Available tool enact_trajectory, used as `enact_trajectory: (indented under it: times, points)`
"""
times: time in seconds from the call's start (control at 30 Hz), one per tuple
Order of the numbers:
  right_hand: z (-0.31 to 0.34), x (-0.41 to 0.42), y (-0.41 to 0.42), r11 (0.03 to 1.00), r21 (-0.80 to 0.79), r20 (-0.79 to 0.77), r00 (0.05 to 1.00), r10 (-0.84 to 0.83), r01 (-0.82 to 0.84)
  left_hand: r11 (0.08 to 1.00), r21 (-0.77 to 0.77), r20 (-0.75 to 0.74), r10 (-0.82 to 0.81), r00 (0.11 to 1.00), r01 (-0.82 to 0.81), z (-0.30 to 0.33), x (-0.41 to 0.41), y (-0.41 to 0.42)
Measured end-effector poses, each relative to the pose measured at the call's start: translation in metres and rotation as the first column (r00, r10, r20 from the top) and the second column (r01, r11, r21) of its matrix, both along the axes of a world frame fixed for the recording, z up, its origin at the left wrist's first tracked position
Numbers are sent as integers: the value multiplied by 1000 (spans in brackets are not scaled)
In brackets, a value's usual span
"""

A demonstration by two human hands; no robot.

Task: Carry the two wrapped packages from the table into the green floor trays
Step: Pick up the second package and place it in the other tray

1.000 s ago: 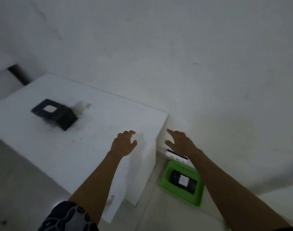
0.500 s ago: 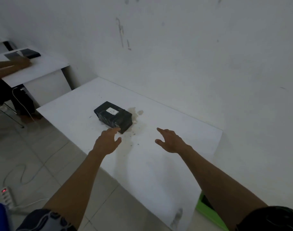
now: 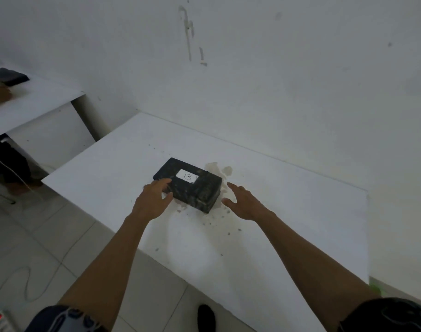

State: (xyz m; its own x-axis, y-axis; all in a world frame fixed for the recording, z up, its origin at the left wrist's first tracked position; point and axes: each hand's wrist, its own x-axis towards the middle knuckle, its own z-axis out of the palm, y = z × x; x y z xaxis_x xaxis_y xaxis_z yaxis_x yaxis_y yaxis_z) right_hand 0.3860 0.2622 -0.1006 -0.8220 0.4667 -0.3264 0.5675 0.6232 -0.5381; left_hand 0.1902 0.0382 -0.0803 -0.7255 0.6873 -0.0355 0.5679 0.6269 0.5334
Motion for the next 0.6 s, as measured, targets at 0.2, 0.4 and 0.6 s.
enact_trajectory:
  times: [0.2,0.4,0.6]
  points:
    - [-19,-50,-5,955,-193,-70,968,-243,226,997,25,45,-78,996,77,-13,-79,25]
    - [-41,-79,-21,824,-352,-149,843,-517,444,988,69,212,-150,966,138,-37,-145,58]
    - [-60,-100,-41,630,-485,-190,630,-753,607,962,143,407,-273,872,235,-75,-178,75]
